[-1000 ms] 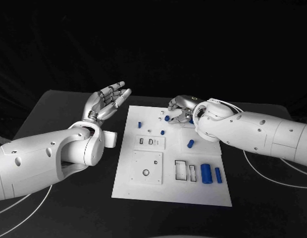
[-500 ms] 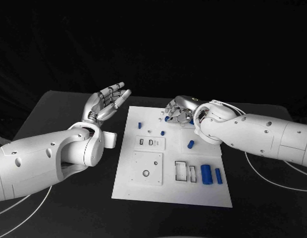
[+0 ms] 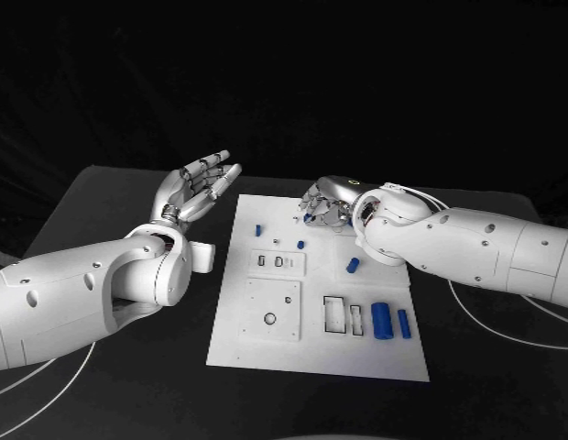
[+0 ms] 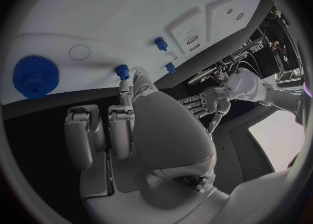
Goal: Assemble the parts on the task board
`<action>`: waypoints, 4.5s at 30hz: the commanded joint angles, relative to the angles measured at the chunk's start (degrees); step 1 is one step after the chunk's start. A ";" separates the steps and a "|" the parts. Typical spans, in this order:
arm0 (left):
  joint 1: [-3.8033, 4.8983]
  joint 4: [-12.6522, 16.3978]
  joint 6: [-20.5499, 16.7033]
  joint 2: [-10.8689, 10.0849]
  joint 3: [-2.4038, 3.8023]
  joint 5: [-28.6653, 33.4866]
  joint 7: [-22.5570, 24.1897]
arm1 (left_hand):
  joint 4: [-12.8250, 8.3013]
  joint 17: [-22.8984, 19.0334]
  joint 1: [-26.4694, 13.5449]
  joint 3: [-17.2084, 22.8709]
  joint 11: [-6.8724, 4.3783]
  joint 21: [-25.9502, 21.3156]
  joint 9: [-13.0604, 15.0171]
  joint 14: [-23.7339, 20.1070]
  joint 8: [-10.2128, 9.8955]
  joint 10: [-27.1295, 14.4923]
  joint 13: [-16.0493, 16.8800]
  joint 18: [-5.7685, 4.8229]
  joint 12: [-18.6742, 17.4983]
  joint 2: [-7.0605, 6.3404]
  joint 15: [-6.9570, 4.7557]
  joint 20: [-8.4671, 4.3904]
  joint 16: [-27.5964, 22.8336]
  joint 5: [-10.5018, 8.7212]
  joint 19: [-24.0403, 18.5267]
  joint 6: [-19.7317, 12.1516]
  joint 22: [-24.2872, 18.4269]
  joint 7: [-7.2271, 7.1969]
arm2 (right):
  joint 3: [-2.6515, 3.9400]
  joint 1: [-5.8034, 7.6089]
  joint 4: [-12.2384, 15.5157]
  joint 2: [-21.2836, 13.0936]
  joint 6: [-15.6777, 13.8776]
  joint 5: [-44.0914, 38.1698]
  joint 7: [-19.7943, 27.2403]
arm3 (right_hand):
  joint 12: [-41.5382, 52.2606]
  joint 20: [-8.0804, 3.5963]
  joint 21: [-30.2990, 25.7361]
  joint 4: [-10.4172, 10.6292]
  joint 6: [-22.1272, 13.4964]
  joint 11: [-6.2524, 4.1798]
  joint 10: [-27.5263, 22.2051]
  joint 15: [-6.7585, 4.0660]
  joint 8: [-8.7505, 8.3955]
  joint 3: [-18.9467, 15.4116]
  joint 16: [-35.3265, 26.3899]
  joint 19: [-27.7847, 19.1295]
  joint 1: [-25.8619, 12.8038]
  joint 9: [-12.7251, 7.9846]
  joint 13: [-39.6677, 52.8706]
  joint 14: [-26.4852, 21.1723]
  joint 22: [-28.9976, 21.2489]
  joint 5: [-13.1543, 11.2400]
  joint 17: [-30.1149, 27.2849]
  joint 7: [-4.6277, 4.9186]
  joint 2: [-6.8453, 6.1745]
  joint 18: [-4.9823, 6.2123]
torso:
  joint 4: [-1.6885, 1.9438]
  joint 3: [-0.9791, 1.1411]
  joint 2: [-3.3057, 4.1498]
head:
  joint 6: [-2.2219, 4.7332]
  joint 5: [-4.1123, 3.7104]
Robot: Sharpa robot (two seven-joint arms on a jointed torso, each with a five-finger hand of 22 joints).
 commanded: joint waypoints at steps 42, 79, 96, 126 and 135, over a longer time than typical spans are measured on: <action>0.08 -0.43 1.08 0.18 0.03 -0.39 0.15 | 0.01 0.04 0.18 0.37 0.21 0.07 0.07 -0.33 0.23 0.17 -0.06 1.04 -0.02 0.76 0.12 -0.11 0.28 -0.16 -0.34 0.21 -0.09 6.73 | -0.04 -0.13 0.70 -0.27 -6.56 -2.45 -1.43 | 2.14 5.00 -0.42 -3.17 4.08 4.13 0.65 4.77 0.09 -1.53 -0.58 3.48 -2.19 -11.46 0.47 5.29 12.27 -0.07 11.70 -0.96 1.64 0.69 | -0.04 0.01 -0.04 | 0.04 -0.26; 0.08 -0.68 1.26 0.08 0.03 -0.39 -0.10 | 0.01 0.04 0.24 0.38 0.22 0.10 0.09 -0.32 0.28 0.18 -0.05 1.03 0.01 0.87 0.14 -0.10 0.31 -0.14 -0.34 0.35 -0.09 6.72 | -0.03 -0.15 -2.32 0.78 0.50 -7.27 -3.41 | -0.47 1.64 -0.43 -3.94 -3.00 2.21 -15.29 1.46 -0.08 -2.65 -0.30 3.57 -2.98 -17.04 -0.26 5.54 12.38 -0.10 12.55 2.36 0.70 0.65 | -0.04 0.01 -0.08 | -0.27 -0.45; 0.08 -0.80 1.35 0.17 0.03 -0.39 -0.36 | 0.01 0.04 0.24 0.38 0.22 0.10 0.09 -0.32 0.28 0.18 -0.05 1.03 0.01 0.87 0.14 -0.10 0.31 -0.14 -0.34 0.35 -0.09 6.72 | -0.03 -0.15 -3.39 1.77 5.47 -8.34 -5.03 | 1.11 0.94 -0.41 -4.92 1.24 1.08 -7.34 0.79 1.25 -1.68 0.13 3.62 -2.24 -17.23 0.32 5.78 12.47 -0.10 13.67 1.03 2.98 0.63 | 0.00 0.01 -0.04 | -0.21 -0.63; 0.08 -1.01 1.42 0.35 0.03 -0.39 -0.44 | 0.00 0.05 0.29 0.38 0.22 0.12 0.10 -0.29 0.31 0.21 -0.04 1.03 0.04 0.96 0.16 -0.08 0.35 -0.14 -0.36 0.42 -0.10 6.72 | -0.03 -0.17 -3.04 1.66 0.27 -6.58 -2.66 | 2.14 -0.30 -0.28 -4.09 10.65 -0.60 5.22 -0.58 3.99 1.22 0.10 3.81 -0.71 -16.68 -0.03 5.77 12.68 -0.02 13.64 -0.48 6.10 0.56 | 0.01 0.02 -0.03 | 0.12 -0.51; 0.08 -0.88 1.37 0.22 0.03 -0.39 -0.44 | 0.00 0.05 0.32 0.38 0.22 0.13 0.10 -0.28 0.32 0.22 -0.04 1.02 0.05 1.00 0.17 -0.07 0.37 -0.14 -0.36 0.45 -0.10 6.72 | 0.04 -0.21 -3.58 1.96 -8.43 -4.46 0.73 | 1.63 -0.25 -0.22 -4.16 10.90 -0.42 5.71 -0.31 3.87 1.49 0.11 3.86 -0.51 -16.73 -0.10 5.78 12.74 -0.01 13.68 -0.29 5.97 0.54 | 0.05 0.01 -0.01 | 0.36 -0.27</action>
